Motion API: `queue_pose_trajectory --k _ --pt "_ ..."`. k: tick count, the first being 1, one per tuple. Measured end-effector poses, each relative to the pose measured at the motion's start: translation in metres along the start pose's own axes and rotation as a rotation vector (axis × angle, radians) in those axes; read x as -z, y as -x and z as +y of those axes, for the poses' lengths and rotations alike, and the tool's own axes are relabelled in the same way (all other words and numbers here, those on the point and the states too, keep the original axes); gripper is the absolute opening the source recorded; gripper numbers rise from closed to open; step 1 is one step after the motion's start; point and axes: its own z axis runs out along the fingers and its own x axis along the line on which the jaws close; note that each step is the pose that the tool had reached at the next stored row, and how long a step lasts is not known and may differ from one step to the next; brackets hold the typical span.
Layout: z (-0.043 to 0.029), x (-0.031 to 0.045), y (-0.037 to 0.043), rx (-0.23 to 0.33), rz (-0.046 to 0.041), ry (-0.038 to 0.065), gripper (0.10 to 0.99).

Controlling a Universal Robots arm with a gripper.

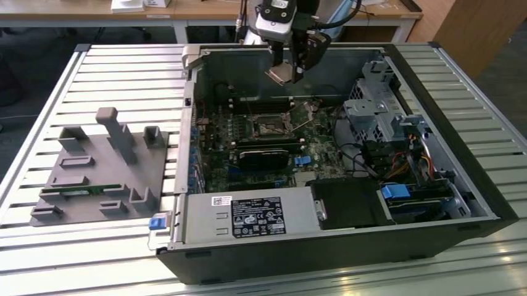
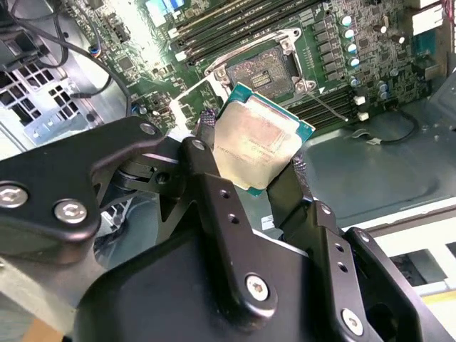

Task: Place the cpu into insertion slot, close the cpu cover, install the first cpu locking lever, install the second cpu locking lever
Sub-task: 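Place the cpu into insertion slot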

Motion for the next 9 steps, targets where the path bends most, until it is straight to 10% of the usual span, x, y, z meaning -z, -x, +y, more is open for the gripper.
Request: queue_pose_trajectory --k 9 --pt "-0.0002 -0.0023 0.0 -0.029 -0.0024 0.0 0.541"
